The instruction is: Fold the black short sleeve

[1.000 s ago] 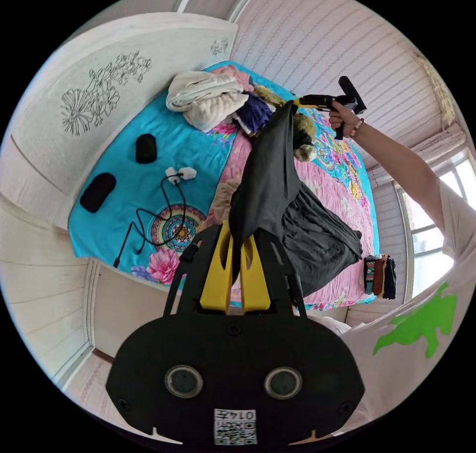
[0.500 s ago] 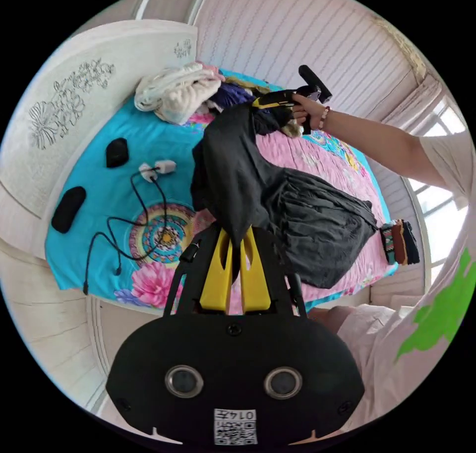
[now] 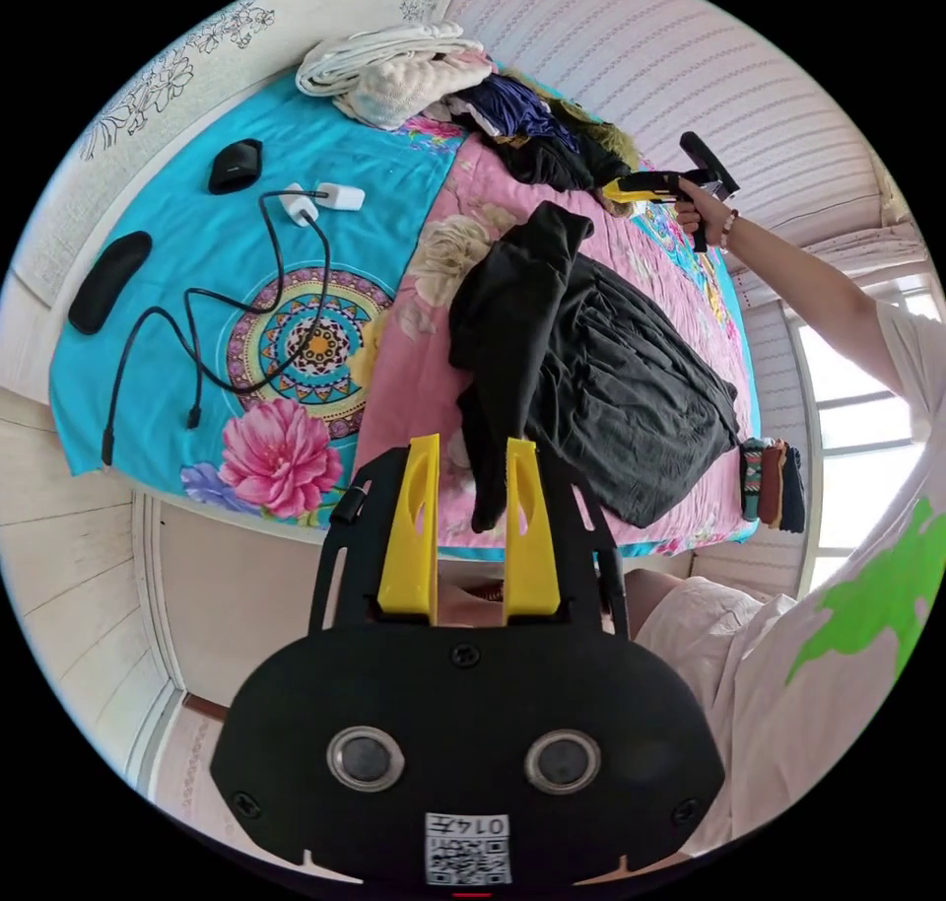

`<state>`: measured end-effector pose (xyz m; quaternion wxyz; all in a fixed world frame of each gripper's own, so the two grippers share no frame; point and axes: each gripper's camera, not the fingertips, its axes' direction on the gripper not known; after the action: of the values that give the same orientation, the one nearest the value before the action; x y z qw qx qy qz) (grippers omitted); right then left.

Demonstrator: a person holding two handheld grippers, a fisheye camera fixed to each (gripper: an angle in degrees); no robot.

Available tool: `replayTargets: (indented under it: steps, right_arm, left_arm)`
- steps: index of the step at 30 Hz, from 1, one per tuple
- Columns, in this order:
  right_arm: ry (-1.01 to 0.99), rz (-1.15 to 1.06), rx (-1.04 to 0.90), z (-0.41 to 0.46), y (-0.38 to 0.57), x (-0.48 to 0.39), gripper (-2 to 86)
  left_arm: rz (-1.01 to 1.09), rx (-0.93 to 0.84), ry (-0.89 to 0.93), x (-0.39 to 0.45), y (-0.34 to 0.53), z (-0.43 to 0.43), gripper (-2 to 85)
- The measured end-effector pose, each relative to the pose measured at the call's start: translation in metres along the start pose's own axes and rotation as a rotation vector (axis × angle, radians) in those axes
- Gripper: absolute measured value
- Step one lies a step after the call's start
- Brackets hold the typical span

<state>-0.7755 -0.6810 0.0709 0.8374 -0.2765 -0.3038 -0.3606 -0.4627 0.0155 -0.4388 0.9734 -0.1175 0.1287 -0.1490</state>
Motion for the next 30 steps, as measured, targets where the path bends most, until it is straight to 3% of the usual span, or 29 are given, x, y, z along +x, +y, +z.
replayTargets:
  steps: [2,4,9,11,13,17,25,30]
  right_arm:
    - [-0.081,-0.141,-0.033,0.020,-0.014,-0.035,7.8]
    - [-0.127,-0.317,-0.195,0.077,-0.028,-0.087,9.7]
    - [0.033,-0.511,-0.508,0.209,-0.025,-0.148,13.2]
    - [0.119,-0.539,-0.530,0.239,-0.024,-0.158,11.7]
    - [0.158,-0.596,-0.565,0.264,-0.019,-0.170,2.5]
    - [0.195,-0.697,-0.506,0.265,-0.017,-0.194,1.0]
    - [0.125,-0.911,-0.119,0.220,-0.077,-0.268,1.6]
    - [0.115,-0.716,-0.238,0.254,-0.103,-0.250,8.2]
  left_arm:
    - [0.001,0.015,-0.020,-0.014,0.003,0.005,9.4]
    - [-0.009,-0.007,0.021,-0.029,0.002,0.021,8.7]
    - [0.019,-0.046,0.123,-0.052,-0.016,0.070,8.5]
    - [0.037,-0.052,0.108,-0.058,-0.020,0.080,8.5]
    - [0.050,-0.055,0.101,-0.065,-0.022,0.086,8.4]
    - [0.060,-0.032,0.086,-0.086,-0.018,0.092,8.0]
    - [-0.004,0.137,0.031,-0.137,-0.001,0.049,7.4]
    - [-0.070,0.143,-0.014,-0.180,0.022,0.043,6.7]
